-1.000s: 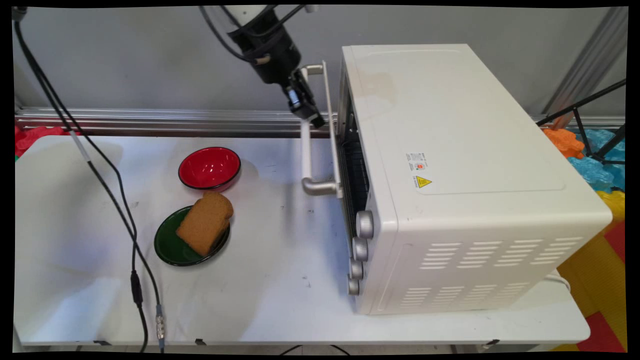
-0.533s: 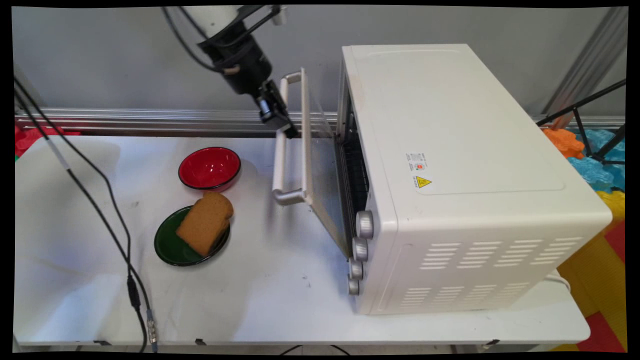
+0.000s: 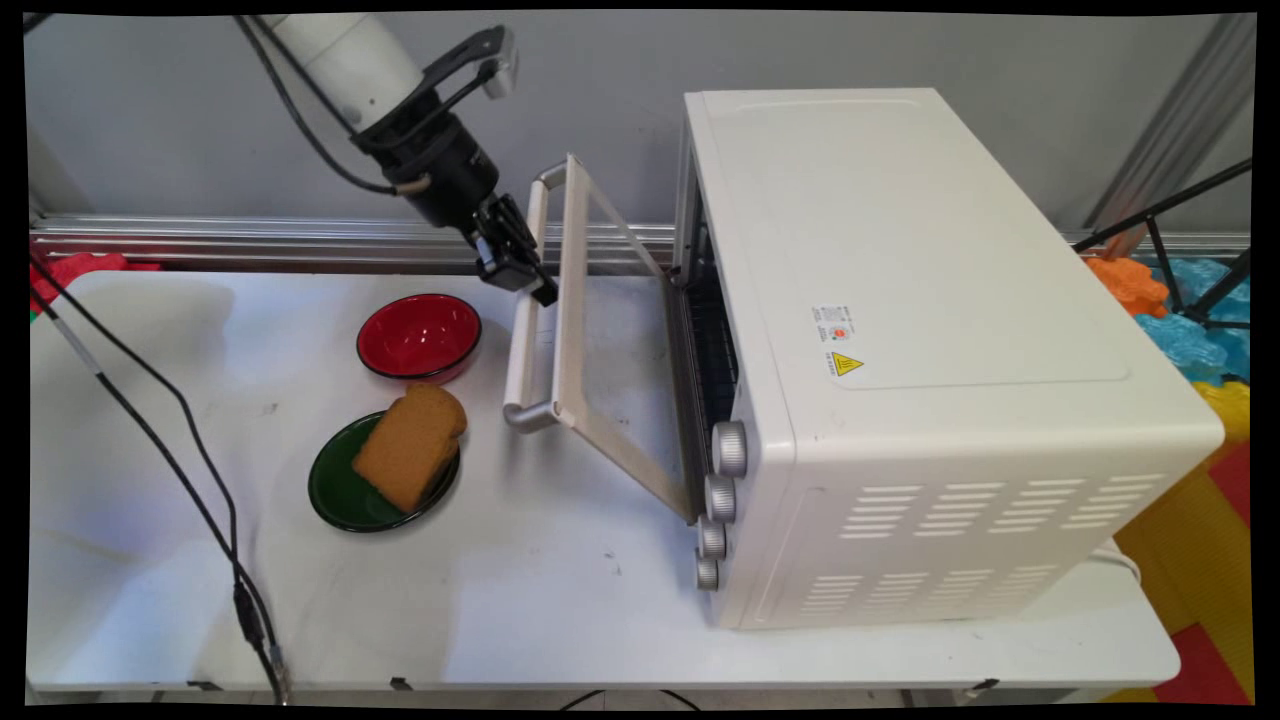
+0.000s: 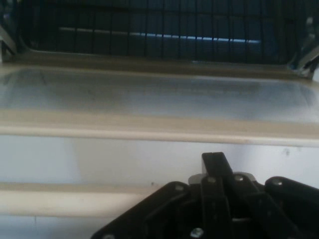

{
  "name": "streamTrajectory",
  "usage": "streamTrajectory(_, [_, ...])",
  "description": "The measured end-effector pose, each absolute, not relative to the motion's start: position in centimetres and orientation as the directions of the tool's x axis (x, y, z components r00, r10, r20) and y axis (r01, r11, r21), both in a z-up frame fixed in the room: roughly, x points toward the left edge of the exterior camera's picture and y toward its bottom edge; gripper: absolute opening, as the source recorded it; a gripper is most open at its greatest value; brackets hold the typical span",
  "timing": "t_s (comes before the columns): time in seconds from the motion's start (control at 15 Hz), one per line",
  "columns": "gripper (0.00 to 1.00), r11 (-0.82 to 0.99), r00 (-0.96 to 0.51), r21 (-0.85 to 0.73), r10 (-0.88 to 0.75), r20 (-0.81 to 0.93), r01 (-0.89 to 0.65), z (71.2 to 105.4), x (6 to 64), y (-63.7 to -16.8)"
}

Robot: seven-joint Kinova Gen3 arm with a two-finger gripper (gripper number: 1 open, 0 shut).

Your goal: Open the oven

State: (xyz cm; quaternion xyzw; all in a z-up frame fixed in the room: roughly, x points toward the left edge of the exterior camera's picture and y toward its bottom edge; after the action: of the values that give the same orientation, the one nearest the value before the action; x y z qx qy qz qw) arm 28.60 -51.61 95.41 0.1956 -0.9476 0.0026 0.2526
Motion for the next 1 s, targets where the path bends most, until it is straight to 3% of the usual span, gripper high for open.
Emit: streamTrajectory(1.0, [0.0,0.952,-0.803,0.039,-0.276,0.529,-0.302,88.4,34.5,-49.9])
